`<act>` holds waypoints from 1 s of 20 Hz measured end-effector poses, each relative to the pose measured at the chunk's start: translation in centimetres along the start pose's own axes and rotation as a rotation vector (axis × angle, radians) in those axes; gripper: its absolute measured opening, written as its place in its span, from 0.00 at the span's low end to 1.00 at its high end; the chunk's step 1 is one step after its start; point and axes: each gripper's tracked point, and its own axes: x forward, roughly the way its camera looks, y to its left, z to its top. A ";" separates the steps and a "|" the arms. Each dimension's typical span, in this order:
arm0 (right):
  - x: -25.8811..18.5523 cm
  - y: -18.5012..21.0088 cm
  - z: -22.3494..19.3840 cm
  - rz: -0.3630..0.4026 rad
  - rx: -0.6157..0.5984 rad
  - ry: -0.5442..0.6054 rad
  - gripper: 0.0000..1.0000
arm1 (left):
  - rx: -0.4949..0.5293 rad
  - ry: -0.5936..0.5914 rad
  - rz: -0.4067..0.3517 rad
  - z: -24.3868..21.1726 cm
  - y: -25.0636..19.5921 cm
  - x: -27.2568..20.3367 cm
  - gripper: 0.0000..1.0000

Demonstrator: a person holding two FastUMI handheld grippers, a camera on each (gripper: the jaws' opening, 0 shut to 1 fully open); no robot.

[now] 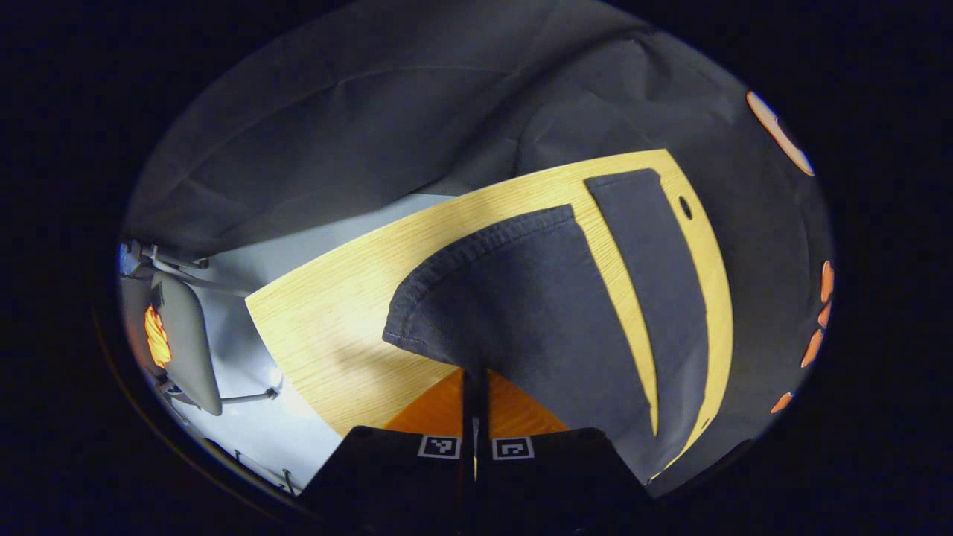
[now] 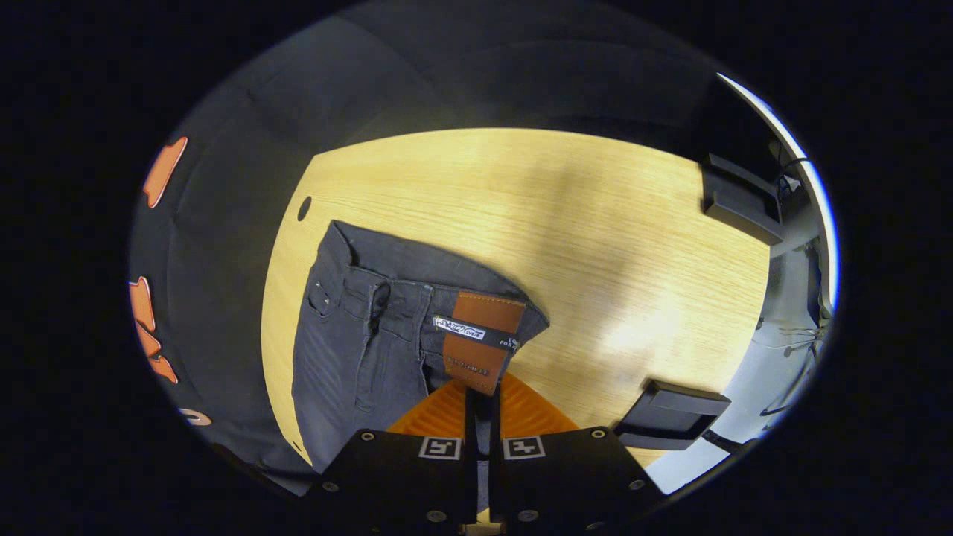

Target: Grasp the waist and the cuffs of the jeans and fold them to make the two legs overlap; first hold the waist and fold one-third of the jeans toward the cuffs, then hold the cuffs and fold the remaining one-third in the same direction to finish folding.

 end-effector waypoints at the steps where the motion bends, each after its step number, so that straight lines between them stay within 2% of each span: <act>1: -0.5 0.7 -0.1 0.011 0.009 -0.011 0.07 | 0.017 -0.011 -0.025 0.3 -0.7 -0.6 0.01; 5: -2.8 3.4 0.3 0.090 0.071 -0.053 0.07 | 0.078 -0.045 -0.108 2.4 -4.8 -2.2 0.01; 8: -4.4 5.3 0.6 0.103 0.078 -0.071 0.06 | 0.112 -0.063 -0.169 4.5 -8.5 -2.8 0.01; 9: -4.8 6.8 0.9 0.139 0.075 -0.082 0.07 | 0.124 -0.057 -0.189 4.9 -9.8 -3.0 0.01; 10: -5.3 7.6 1.0 0.157 0.079 -0.091 0.06 | 0.175 -0.059 -0.214 5.5 -11.1 -3.3 0.01; 12: -6.2 8.6 1.1 0.155 0.091 -0.099 0.06 | 0.263 -0.077 -0.228 6.6 -12.7 -3.0 0.01; 16: -7.4 11.4 1.6 0.162 0.101 -0.121 0.06 | 0.275 -0.051 -0.260 9.4 -16.3 -1.5 0.01; 20: -7.1 12.8 2.4 0.123 0.129 -0.107 0.06 | 0.295 -0.040 -0.249 11.7 -18.6 0.4 0.01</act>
